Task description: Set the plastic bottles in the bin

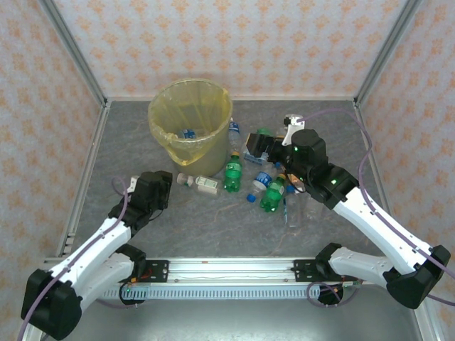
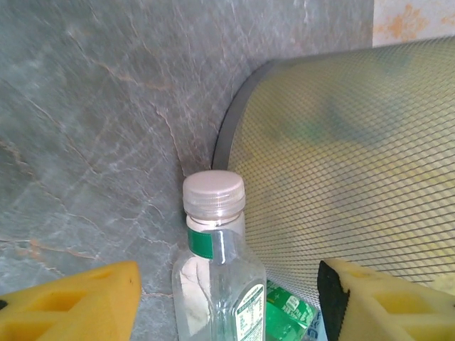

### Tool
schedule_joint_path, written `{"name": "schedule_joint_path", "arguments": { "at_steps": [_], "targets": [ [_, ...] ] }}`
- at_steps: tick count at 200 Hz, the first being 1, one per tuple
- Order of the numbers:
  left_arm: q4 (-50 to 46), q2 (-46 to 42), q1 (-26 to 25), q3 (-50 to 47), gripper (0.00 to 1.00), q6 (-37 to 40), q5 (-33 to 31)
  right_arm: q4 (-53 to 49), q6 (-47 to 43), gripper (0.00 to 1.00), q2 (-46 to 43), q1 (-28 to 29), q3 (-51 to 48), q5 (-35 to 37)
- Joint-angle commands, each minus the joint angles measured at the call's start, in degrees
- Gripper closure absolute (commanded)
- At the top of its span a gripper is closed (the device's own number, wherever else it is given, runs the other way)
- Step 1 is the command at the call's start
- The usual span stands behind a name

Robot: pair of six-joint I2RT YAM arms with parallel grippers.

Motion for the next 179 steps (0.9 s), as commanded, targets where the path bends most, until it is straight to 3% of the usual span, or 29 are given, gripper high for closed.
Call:
{"name": "schedule_joint_path", "arguments": {
  "at_steps": [1,83,179],
  "targets": [
    [9.9,3.7,0.5,-1.5,0.36,-1.5,4.1,1.4,0.4,0.00,-0.8,0.2,0.0,0.4],
    [20.9,19.4,1.1,1.5,0.39,-0.7,9.1,0.5,0.2,0.00,-3.1,0.3,-1.4,2.7],
    [22.2,28.6,2.4,5.1,0.39,1.2,9.1,-0.3,-1.2,0.00,-3.1,0.3,-0.7,4.3]
  ]
}}
